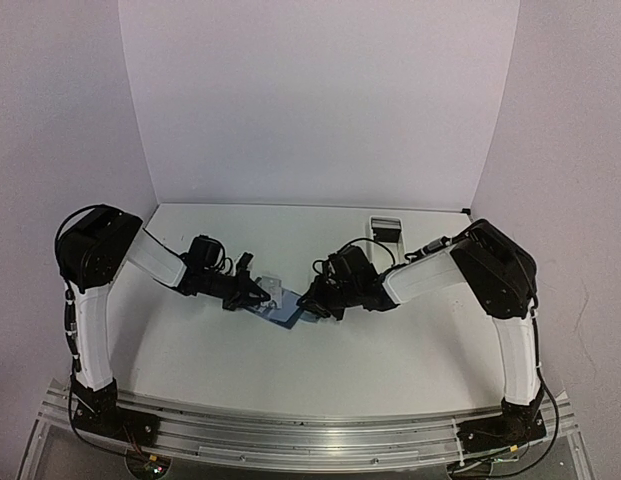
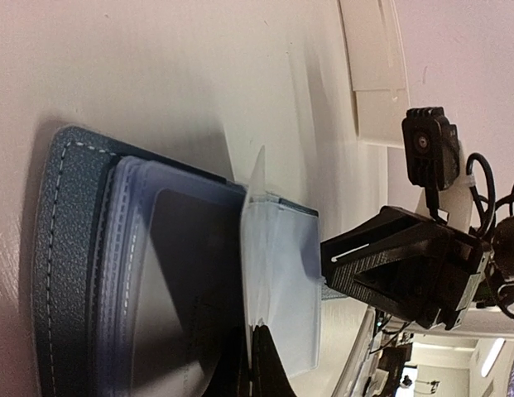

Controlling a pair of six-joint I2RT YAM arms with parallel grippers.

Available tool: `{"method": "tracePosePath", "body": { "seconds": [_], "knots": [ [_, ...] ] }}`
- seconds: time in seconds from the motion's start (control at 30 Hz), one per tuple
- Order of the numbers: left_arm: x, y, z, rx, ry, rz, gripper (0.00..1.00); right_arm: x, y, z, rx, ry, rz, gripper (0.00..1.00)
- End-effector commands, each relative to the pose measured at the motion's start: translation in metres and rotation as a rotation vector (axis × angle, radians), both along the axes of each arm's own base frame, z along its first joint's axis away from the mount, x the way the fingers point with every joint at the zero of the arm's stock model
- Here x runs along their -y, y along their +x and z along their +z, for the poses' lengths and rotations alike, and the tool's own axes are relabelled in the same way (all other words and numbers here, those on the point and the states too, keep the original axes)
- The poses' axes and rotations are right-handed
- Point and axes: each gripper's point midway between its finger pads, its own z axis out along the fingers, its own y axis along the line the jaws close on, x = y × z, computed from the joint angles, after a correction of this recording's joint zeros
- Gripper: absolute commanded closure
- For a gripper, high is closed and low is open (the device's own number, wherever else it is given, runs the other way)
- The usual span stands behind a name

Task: Put the credit cards into the card holder

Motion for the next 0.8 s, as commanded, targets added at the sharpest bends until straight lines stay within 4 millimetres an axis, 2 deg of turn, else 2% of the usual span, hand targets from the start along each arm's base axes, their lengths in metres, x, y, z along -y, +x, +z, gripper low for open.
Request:
{"method": "tracePosePath", "body": {
  "seconds": [0.0,0.07,0.1,0.37,0.6,0.77],
  "knots": [
    [-0.010,-0.014,-0.005,0.036,0.043,-0.075,1.00,0.004,-0.033,-0.043,-0.134,-0.071,0.043,0.87],
    [-0.002,-0.020,-0.001,0.036,-0.010,-0.123,1.00,0.002,-0.032,-0.047,-0.138,-0.071,0.048,0.87],
    [-0.001,-0.023,-0.005,0.006,-0.008,-0.134,1.00,0.001,-0.032,-0.049,-0.141,-0.073,0.047,0.87],
    [-0.009,-0.056,-0.021,-0.179,0.009,-0.174,1.00,0.005,-0.029,-0.060,-0.150,-0.091,0.015,0.87],
    [-0.010,-0.064,-0.019,-0.261,0.013,-0.203,1.00,0.005,-0.025,-0.060,-0.134,-0.097,0.007,0.87],
    [-0.008,-0.063,-0.022,-0.289,0.009,-0.210,1.00,0.002,-0.022,-0.058,-0.115,-0.097,0.020,0.87]
  ]
}}
